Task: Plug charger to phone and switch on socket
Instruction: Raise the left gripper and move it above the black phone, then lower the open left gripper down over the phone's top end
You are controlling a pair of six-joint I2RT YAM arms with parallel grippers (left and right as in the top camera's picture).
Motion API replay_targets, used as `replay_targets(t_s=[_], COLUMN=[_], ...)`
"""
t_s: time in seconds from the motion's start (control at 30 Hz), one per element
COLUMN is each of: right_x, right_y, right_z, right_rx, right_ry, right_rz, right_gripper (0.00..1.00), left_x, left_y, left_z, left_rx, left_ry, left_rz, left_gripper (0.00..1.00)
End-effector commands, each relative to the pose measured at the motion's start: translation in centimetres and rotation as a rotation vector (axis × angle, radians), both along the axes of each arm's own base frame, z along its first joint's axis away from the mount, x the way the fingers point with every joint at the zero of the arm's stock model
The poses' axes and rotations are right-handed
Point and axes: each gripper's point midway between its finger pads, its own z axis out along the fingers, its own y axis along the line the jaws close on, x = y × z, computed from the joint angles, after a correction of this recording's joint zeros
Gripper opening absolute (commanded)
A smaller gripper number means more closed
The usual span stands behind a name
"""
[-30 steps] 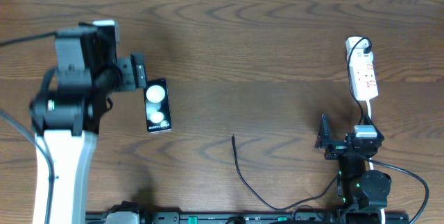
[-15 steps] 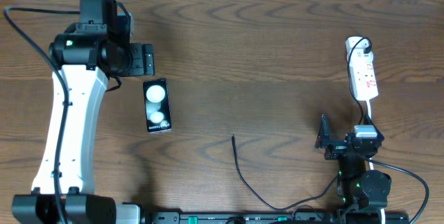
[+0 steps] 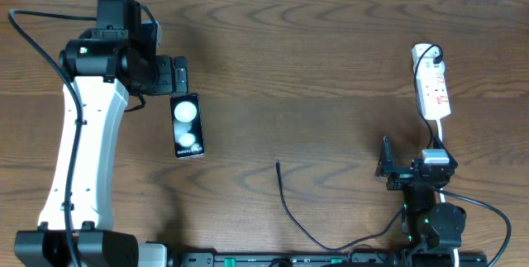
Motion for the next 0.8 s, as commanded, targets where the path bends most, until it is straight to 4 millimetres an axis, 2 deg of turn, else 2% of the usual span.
replay_targets(t_s=[0.0, 0.17, 0.33, 0.47, 0.77], right_x=[0.0, 0.0, 0.0, 0.0, 0.0], right_y=[0.2, 0.2, 0.2, 0.2, 0.2], right_z=[0.0, 0.0, 0.0, 0.0, 0.0], right_rx=[0.010, 0.010, 0.010, 0.010, 0.010], right_ry=[-0.001, -0.001, -0.001, -0.001, -0.001], right_rz=[0.006, 0.006, 0.006, 0.006, 0.006], right_gripper=[0.99, 0.99, 0.99, 0.99, 0.99], left_x=[0.2, -0.2, -1.1, -1.0, -0.3], left_y=[-0.2, -0.2, -0.2, -0.2, -0.2], left_z=[0.6, 0.0, -1.2, -2.2, -6.1], left_rx=[-0.019, -0.020, -0.027, -0.027, -0.025], left_ry=[-0.011, 0.011, 0.068, 0.100, 0.218], left_rz=[-0.004, 0.000, 0.022, 0.022, 0.024], left_gripper=[1.00, 1.00, 1.00, 1.00, 1.00])
